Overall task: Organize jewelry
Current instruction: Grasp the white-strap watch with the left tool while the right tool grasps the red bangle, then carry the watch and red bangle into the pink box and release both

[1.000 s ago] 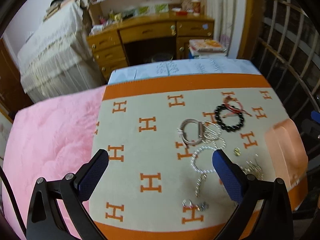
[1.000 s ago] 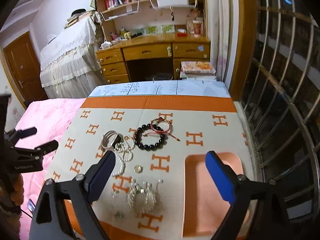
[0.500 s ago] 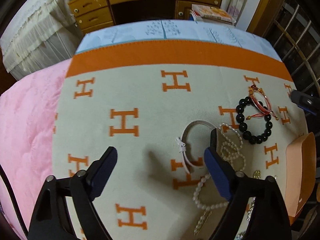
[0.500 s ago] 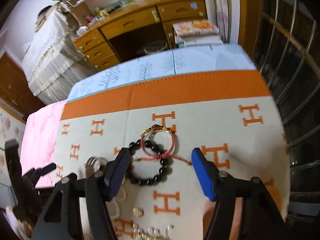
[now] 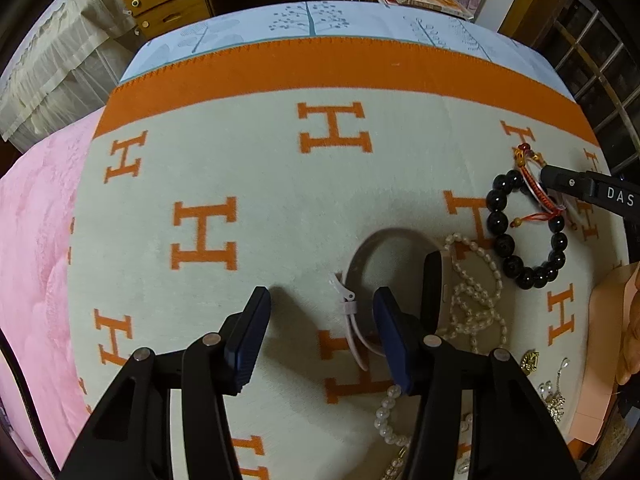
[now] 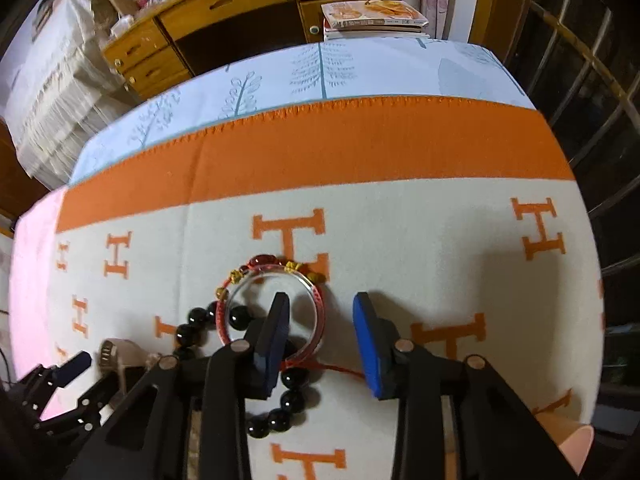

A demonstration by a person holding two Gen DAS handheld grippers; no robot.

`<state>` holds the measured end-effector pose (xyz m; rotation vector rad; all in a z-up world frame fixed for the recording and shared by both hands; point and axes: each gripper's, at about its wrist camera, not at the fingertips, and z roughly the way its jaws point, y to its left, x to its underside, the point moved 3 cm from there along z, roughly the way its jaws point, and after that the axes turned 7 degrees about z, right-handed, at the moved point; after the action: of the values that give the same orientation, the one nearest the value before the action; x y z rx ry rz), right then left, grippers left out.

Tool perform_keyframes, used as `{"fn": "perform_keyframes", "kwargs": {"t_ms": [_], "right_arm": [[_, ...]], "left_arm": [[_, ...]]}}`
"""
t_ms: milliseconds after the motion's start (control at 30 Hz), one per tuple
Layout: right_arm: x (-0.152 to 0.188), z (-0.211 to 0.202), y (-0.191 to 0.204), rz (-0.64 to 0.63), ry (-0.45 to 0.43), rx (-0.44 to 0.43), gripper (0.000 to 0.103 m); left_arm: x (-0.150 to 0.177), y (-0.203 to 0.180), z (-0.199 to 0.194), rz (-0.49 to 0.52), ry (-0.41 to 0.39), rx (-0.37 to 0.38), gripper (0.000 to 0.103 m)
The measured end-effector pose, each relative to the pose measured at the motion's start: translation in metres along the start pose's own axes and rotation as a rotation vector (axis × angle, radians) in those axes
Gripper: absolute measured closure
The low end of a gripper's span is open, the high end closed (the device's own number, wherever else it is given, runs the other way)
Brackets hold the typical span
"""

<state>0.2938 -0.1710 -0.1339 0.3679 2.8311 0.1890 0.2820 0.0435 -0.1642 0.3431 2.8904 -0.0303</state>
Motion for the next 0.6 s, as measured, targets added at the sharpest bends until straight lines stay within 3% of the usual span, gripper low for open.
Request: {"fn": "perform_keyframes", "kwargs": {"t_ms": [100, 133, 167, 367, 600], "right_arm": [[0.003, 0.000, 0.001, -0.016, -0.008, 0.005, 0.096], [0.004, 0.000, 0.000, -0.009, -0.007, -0.003, 0.096], [0.004, -0.001, -0.003, 0.004, -0.007, -0.015, 0.096], [0.014, -0.029, -0.018, 0.078, -0.047, -0.154, 0.097], [0.042, -0.091, -0.055, 0.116, -0.130, -0.296, 0.097]], "left_arm": [[-0.002, 0.000, -0.002, -0.010, -0.017, 0.002, 0.071], [-0.003, 0.000, -0.003, -0.011, -0.018, -0.002, 0.091], [-0.003, 0.000, -0.003, -0.014, -0.013, 0.000, 0.096], [0.003, -0.002, -0.024, -0.047, -0.049, -0.013, 0.097], [0.016, -0.026, -0.078, 0.006, -0.139, 0.027, 0.096]]}}
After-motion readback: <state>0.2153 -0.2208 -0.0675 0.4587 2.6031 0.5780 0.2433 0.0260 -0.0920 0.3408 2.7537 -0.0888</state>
